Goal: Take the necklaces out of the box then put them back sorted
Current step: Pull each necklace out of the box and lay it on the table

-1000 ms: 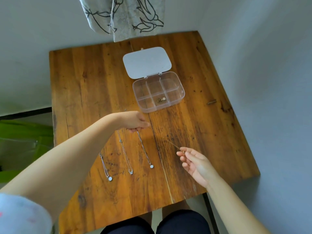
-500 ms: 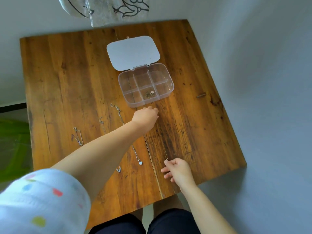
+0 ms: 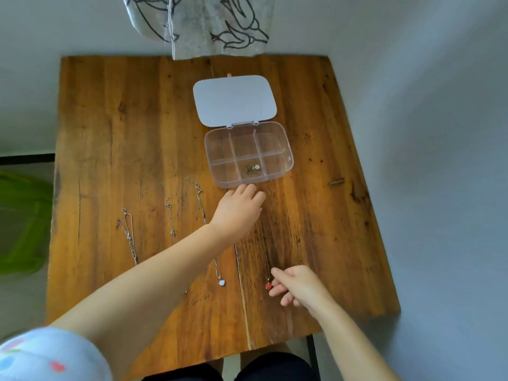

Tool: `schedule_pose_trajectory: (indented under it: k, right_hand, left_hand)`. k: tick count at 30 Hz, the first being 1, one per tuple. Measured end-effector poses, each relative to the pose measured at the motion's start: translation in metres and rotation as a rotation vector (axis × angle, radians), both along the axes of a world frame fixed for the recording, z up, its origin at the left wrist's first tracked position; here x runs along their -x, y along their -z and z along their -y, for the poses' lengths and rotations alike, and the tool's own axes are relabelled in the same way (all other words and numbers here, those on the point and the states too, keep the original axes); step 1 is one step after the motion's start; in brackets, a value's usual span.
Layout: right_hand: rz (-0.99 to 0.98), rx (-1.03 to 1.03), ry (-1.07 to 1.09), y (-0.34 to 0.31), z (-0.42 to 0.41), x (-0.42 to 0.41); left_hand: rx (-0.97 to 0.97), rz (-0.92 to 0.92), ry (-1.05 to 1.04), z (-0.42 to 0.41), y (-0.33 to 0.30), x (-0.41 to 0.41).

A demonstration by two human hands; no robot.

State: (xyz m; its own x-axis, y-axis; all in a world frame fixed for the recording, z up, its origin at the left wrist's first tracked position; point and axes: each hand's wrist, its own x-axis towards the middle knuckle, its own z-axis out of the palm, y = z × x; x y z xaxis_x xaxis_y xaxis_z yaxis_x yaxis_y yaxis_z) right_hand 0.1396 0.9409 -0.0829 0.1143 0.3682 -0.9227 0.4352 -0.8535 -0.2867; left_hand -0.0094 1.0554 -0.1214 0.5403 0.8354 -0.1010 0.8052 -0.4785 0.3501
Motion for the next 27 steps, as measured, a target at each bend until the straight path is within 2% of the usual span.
schedule_pose_trajectory:
  k: [3, 5, 8, 11, 15, 17, 23, 27]
  right_hand:
    - [0.033, -0.177, -0.088, -0.012, -0.047, -0.019]
    - [0.082, -0.351, -0.209, -0.02, -0.089, -0.025]
    - [0.139, -0.607, -0.468, -0.025, -0.153, -0.018]
    - [0.278, -0.798, -0.811, -0.009, -0.2, -0.001]
    - [0.421, -0.771, -1.244, 0.019, -0.228, 0.017]
    - [0.491, -0.789, -1.355, 0.024, -0.231, 0.019]
    - [0.612, -0.76, -1.487, 0.03, -0.234, 0.027]
    - [0.481, -0.732, -1.405, 0.024, -0.238, 0.025]
  left_hand:
    - [-0.107, 0.101, -0.164, 0.0, -0.01, 0.023]
    - [-0.079, 0.125, -0.312, -0.005, -0.012, 0.038]
    - [-0.059, 0.138, -0.409, -0.015, -0.006, 0.05]
    - [-0.054, 0.14, -0.438, -0.02, -0.001, 0.052]
    - [-0.066, 0.141, -0.418, -0.023, 0.003, 0.055]
    - [-0.077, 0.132, -0.414, -0.024, 0.004, 0.056]
    - [-0.095, 0.138, -0.409, -0.027, 0.003, 0.056]
    - [-0.072, 0.138, -0.434, -0.027, 0.003, 0.056]
